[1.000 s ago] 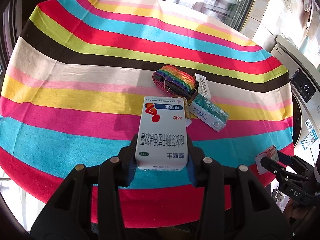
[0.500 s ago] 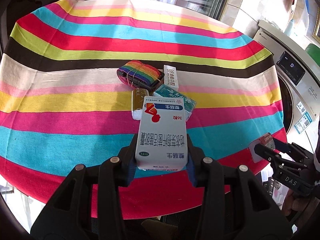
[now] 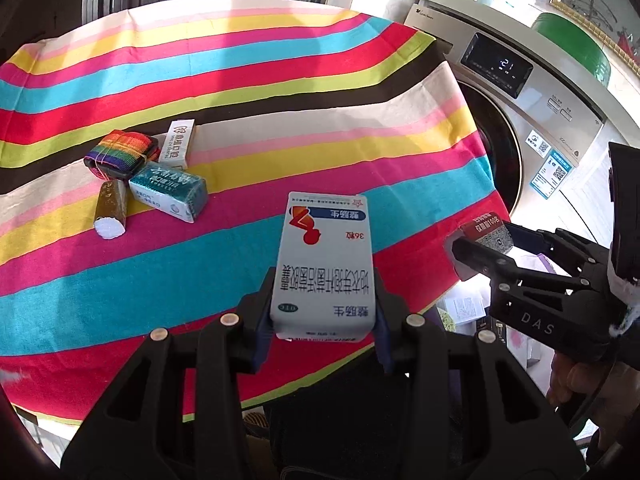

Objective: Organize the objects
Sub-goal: 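Carry QR-code box with right tool while left tool carries white box toward bin, then open the right tool over the bin while the left tool releases the white box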

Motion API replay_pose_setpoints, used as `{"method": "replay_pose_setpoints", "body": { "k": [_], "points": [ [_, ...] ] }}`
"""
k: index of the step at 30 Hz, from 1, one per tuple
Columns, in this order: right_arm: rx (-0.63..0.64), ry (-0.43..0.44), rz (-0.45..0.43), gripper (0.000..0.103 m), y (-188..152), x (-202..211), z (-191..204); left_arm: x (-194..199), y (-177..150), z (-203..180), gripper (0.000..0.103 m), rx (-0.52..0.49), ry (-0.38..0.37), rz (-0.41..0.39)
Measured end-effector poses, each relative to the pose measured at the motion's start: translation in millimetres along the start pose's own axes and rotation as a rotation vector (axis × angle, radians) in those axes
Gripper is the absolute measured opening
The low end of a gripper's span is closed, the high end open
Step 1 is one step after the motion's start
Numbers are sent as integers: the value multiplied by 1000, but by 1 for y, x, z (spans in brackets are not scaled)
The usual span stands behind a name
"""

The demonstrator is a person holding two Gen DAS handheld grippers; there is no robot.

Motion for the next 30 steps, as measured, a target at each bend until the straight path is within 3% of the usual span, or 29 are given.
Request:
{"method": "replay_pose_setpoints", "body": {
  "k": [11, 18, 27, 29, 30],
  "points": [
    [-98, -103, 92, 58, -56, 8, -54, -26, -39, -76, 45, -152, -112, 137],
    [-144, -150, 135, 58, -78, 7, -78, -38, -58, -99, 45, -216, -128, 197],
    [-191, -177, 160, 59, -96, 5, -96, -51, -66, -115, 46, -226, -160, 244],
    [-207, -176, 166, 59, -100, 4, -99, -53, -68, -118, 49, -222, -175, 258],
    [-219, -175, 168, 61, -102, 4, -101, -53, -70, -118, 59, -219, -176, 265]
  ]
}}
Point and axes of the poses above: each gripper's, at about its wrist camera, not at the fingertips, and x roughly against the way its jaws point, z to its left, y to its top, the point moved 8 cm from there along -x, roughly the way its jaws point, and after that the axes turned 14 degrees about x, right-handed, at the moved point
